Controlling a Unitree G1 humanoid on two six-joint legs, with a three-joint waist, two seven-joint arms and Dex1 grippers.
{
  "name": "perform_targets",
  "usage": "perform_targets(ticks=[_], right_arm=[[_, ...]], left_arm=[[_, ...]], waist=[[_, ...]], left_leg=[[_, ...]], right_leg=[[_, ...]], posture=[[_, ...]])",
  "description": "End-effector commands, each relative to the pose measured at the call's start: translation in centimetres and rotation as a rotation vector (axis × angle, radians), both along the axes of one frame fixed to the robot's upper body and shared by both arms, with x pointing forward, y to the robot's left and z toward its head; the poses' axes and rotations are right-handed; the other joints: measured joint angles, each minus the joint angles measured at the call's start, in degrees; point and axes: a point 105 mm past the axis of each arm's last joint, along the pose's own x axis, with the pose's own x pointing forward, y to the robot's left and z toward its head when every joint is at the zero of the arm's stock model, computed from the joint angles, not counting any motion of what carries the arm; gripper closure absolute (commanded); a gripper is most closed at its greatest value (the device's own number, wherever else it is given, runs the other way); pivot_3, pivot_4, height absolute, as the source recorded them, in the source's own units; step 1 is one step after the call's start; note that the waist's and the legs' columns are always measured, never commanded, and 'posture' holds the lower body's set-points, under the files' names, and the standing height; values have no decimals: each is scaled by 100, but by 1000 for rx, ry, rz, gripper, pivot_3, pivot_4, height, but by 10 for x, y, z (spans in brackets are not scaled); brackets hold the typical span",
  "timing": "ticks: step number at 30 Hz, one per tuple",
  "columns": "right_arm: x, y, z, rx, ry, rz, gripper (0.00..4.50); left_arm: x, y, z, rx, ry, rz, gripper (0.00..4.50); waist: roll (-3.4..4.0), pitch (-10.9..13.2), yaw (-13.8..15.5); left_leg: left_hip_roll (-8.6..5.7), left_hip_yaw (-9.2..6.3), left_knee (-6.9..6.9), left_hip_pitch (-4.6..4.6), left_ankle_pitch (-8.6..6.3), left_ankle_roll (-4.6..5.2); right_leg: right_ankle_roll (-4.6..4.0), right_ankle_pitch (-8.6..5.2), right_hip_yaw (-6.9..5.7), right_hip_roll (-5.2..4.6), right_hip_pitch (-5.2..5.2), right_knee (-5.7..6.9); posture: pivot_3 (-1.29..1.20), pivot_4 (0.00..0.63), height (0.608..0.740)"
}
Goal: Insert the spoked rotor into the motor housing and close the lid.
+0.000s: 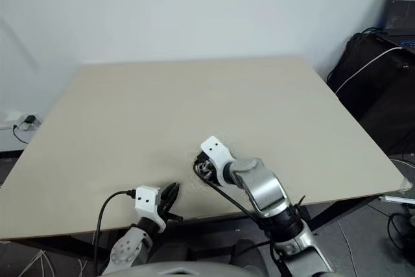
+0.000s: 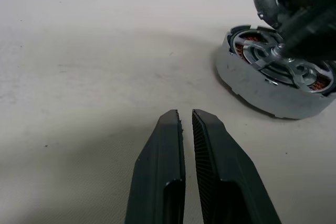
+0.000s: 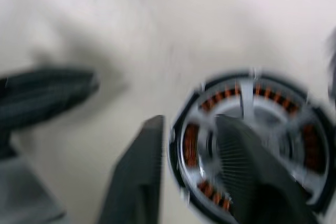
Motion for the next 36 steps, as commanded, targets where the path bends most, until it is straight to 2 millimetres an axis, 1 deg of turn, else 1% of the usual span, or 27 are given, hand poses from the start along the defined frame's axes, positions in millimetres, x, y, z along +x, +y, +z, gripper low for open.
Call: perform_targets(ticks=[1, 3, 5, 8, 10, 12, 15, 18, 20, 23, 28, 31, 36], right_arm=[[9, 15, 19, 89, -60, -7, 1801], [7, 25, 31, 156, -78, 30, 1801], [2, 31, 41, 202, -89, 82, 1801], [-4, 28, 46, 158, -190, 217, 1801], [-5, 19, 43, 78, -284, 304, 1801], [-6, 6, 37, -19, -357, 395, 1801], [-11, -8, 33, -76, -413, 511, 1801], [-14, -16, 33, -133, -545, 648, 1801], [-13, -22, 30, -187, -604, 722, 1801], [-10, -34, 21, -294, -618, 815, 1801], [-9, -49, 6, -442, -561, 957, 1801], [-4, -52, 1, -505, -550, 1003, 1801], [0, -55, -4, -550, -526, 1066, 1801]], left_arm=[[2, 0, 6, -8, -27, 2, 4083], [3, 0, 6, -7, -28, 1, 4083], [2, 0, 7, -7, -28, -1, 4083], [2, 0, 7, -6, -29, -2, 4083], [3, 0, 7, -4, -29, -2, 4083], [3, 1, 8, -4, -28, -2, 4083], [3, 1, 7, -6, -26, -2, 4083], [3, 1, 7, -7, -26, -4, 4083], [3, 0, 8, -6, -26, -7, 4083], [3, 0, 9, -4, -27, -11, 4083], [3, 0, 9, -1, -26, -15, 4083], [2, 0, 9, 0, -27, -15, 4083], [2, 0, 9, 1, -28, -8, 4083]], waist=[[0, 0, -1], [0, 0, 1], [0, 0, 1], [0, 1, 2], [0, 1, 2], [0, 1, 0], [-2, 6, 0], [-5, 7, 1], [-9, 9, 3], [-13, 11, 13], [-13, 11, 23], [-12, 11, 38], [-13, 11, 95]], left_leg=[[-1, 0, 0, 0, 0, 0], [-3, 0, -1, 0, 0, 0], [-4, 0, -1, -1, 0, 1], [-5, 0, 0, -1, 0, 1], [-7, 0, 0, -1, -1, 3], [-7, 1, -1, 0, -1, 4], [-5, 1, -2, -1, -1, 5], [4, 0, -3, 0, -1, 5], [4, 0, -3, 1, 0, 5], [3, 3, 1, 2, 0, 7], [3, 5, 4, 3, 0, 10], [5, 4, 4, 4, 0, 9], [3, 5, 4, 4, 0, 10]], right_leg=[[0, 0, 0, 1, 0, 0], [-2, 3, 0, 2, 0, -1], [-1, 4, 0, 1, 0, -2], [3, 2, -2, 1, 2, -4], [6, 0, -6, 1, 6, -8], [7, 0, -8, 1, 8, -16], [8, -1, -9, 18, 10, -22], [8, -1, -7, 31, 11, -26], [9, 0, -7, 32, 15, -30], [16, 4, -5, 32, 23, -38], [16, 9, -1, 32, 25, -40], [13, 11, -1, 32, 24, -40], [-1, 19, 0, 30, 25, -41]], posture=[[0, 0, 740], [0, 0, 740], [0, 0, 740], [0, 0, 740], [0, 0, 740], [0, 0, 740], [0, 0, 740], [0, 0, 740], [0, 0, 740], [0, 0, 740], [0, 0, 740], [0, 0, 740], [0, 0, 740]])
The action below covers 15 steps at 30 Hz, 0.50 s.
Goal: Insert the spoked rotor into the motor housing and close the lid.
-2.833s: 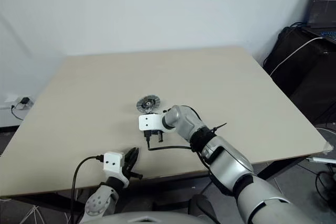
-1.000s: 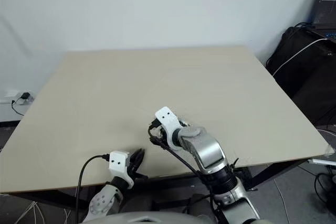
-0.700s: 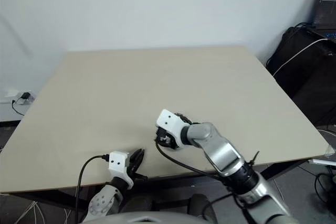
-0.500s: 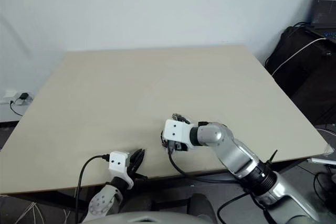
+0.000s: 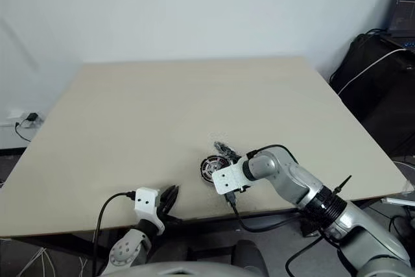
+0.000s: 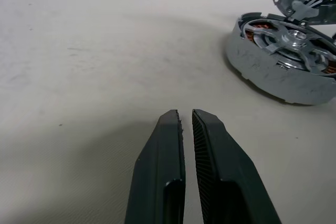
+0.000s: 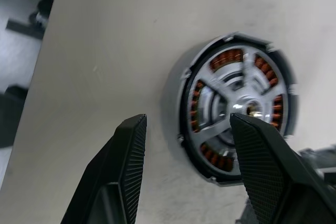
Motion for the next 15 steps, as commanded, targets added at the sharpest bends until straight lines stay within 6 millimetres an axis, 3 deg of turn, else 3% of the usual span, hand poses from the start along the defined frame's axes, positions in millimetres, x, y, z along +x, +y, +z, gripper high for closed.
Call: perform_targets(ticks=[1, 8, 11, 15], right_arm=[[7, 3, 8, -31, -35, 57, 1801], [12, 1, 4, -91, -27, 95, 1801], [14, -1, 2, -107, -24, 102, 2347], [14, -2, 1, -115, -24, 106, 3663]], left_arm=[[6, -2, 14, -12, -58, -4, 4083], [5, -3, 14, -19, -59, 13, 4083], [5, -3, 14, -20, -58, 19, 4083], [5, -3, 14, -22, -59, 24, 4083]], waist=[[0, 0, 17], [1, -1, 76], [1, -2, 89], [2, -5, 92]], left_leg=[[0, 0, 0, 0, 0, 0], [0, 0, 0, 1, 0, 0], [-1, 0, 0, 1, 0, 0], [0, 0, 1, 2, 0, 0]], right_leg=[[-5, 3, 0, 0, 0, 0], [-12, 7, 0, 1, 0, 1], [-15, 9, 0, 1, 1, 0], [-15, 10, 0, 1, 2, 1]], posture=[[0, 0, 740], [0, 0, 740], [0, 0, 740], [0, 0, 740]])
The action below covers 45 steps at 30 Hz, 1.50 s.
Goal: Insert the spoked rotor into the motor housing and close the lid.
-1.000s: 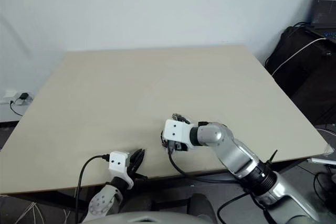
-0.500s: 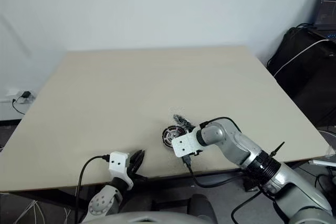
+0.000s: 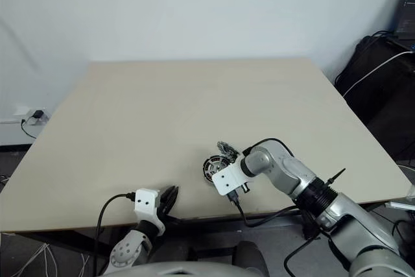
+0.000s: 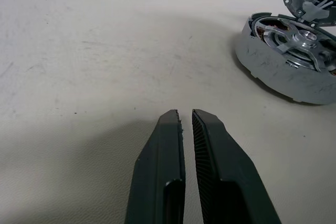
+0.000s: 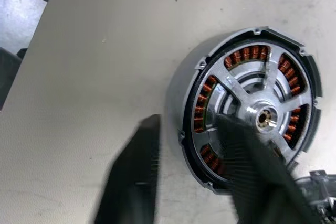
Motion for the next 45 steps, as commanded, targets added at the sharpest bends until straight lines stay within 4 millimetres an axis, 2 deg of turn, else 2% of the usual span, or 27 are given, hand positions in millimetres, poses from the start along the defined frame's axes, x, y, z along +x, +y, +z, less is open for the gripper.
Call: perform_targets(ticks=[1, 3, 6, 12, 23, 29, 37, 40, 45], right_arm=[[7, -1, 7, -6, -28, 5, 3982], [7, -1, 7, -9, -27, 7, 4366], [7, -1, 6, -10, -26, 7, 4458], [5, 2, 12, 83, 17, -93, 4461], [-25, 8, 29, 273, 236, -427, 4463], [-9, 8, 23, 282, 209, -588, 4463], [5, 12, 14, 314, 296, -781, 4463], [7, 19, 14, 334, 316, -808, 4463], [13, 36, 25, 430, 309, -796, 4463]], left_arm=[[6, -2, 15, -15, -64, 6, 4083], [6, -2, 15, -16, -64, 8, 4083], [5, -3, 14, -17, -63, 9, 4083], [5, -2, 11, -18, -58, 9, 4083], [5, -4, 8, -28, -52, -2, 4083], [6, -8, 10, -31, -54, -14, 4083], [6, -8, 14, -34, -60, -3, 4083], [6, -8, 14, -35, -62, 1, 4083], [7, -7, 14, -35, -63, 5, 4083]], waist=[[-3, -4, -2], [-6, -5, -16], [-1, -8, -15], [-2, -8, 1], [-2, -7, 55], [-2, -7, 52], [-1, -7, 37], [-3, -9, 19], [-2, -9, -55]], left_leg=[[0, 0, 0, 3, 0, 0], [2, 0, 0, 9, 0, 0], [2, 2, 6, 9, 0, 0], [2, 1, 6, 9, 0, -1], [1, 0, 5, 0, -1, 0], [2, 0, 9, 0, -2, -1], [1, 0, 6, -1, -1, -1], [1, 0, 7, -1, -1, -1], [2, 0, 7, -1, -1, -1]], right_leg=[[0, 0, 0, 0, 3, 0], [1, -1, 0, 2, 8, 0], [7, -2, 3, 2, 8, 3], [2, 1, 3, 3, 8, 3], [-5, 4, 3, -1, -2, 1], [22, -10, 3, -2, -2, 5], [-5, 6, 3, 0, -5, 3], [-4, 6, 3, -1, -3, 4], [7, 1, 4, 0, -5, 8]], posture=[[0, 0, 740], [0, 0, 740], [0, 0, 740], [0, 0, 740], [0, 0, 740], [0, 0, 740], [0, 0, 740], [0, 0, 740], [0, 0, 740]])
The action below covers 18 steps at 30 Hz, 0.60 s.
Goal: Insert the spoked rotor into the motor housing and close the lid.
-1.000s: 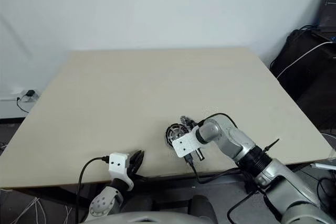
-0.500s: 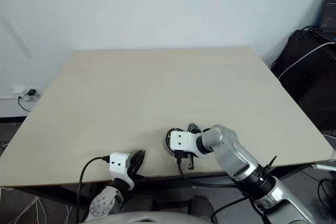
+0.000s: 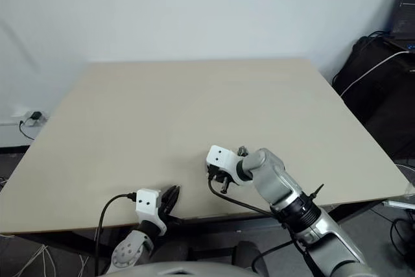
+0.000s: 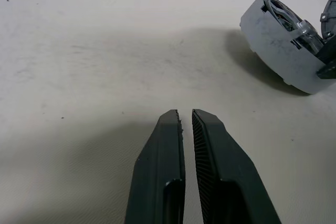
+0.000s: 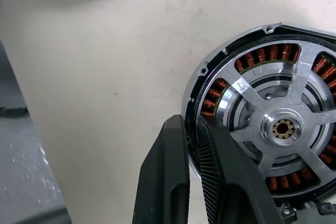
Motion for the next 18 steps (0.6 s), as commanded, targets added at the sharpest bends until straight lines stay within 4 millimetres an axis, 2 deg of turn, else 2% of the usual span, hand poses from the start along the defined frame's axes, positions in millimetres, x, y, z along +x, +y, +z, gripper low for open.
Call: perform_targets(ticks=[1, 7, 10, 11, 14, 15, 18], right_arm=[[15, 17, 25, 102, -92, -21, 4463], [12, 39, 33, 158, -144, 39, 2514], [4, 46, 34, 156, -171, 122, 1432], [1, 48, 35, 156, -192, 162, 1198], [-2, 60, 52, 273, -229, 191, 1198], [-1, 68, 63, 351, -259, 191, 1198], [16, 82, 98, 566, -374, 65, 1848]], left_arm=[[6, -3, 12, -21, -51, 4, 4083], [7, -2, 9, -16, -49, -2, 4083], [7, -1, 9, -14, -50, -3, 4083], [7, -1, 9, -13, -49, -2, 4083], [7, 0, 10, -13, -50, -2, 4083], [7, 0, 11, -13, -51, -2, 4083], [7, -2, 14, -13, -56, -7, 4083]], waist=[[0, 0, -22], [3, -2, -47], [3, -3, -41], [4, -3, -43], [4, -3, -51], [5, -3, -61], [6, -2, -127]], left_leg=[[1, 0, 0, 0, 0, -1], [0, 0, -1, 0, 1, -2], [-7, 0, -1, 0, 1, 0], [-7, 0, -1, 0, 1, 0], [-4, 0, -1, 0, 1, 0], [-2, 0, -1, 0, 1, -1], [8, -2, -3, 1, 2, -5]], right_leg=[[0, 0, 0, 2, -1, 1], [-3, 0, 0, 3, -4, 8], [-10, 6, 1, -4, -1, 5], [-10, 6, 1, -4, -1, 5], [-6, 3, 0, -2, -3, 5], [0, -1, 0, 0, -3, 6], [12, -9, 2, 12, -6, 12]], posture=[[0, 0, 740], [0, 0, 740], [0, 0, 740], [0, 0, 740], [0, 0, 740], [0, 0, 740], [0, 0, 740]])
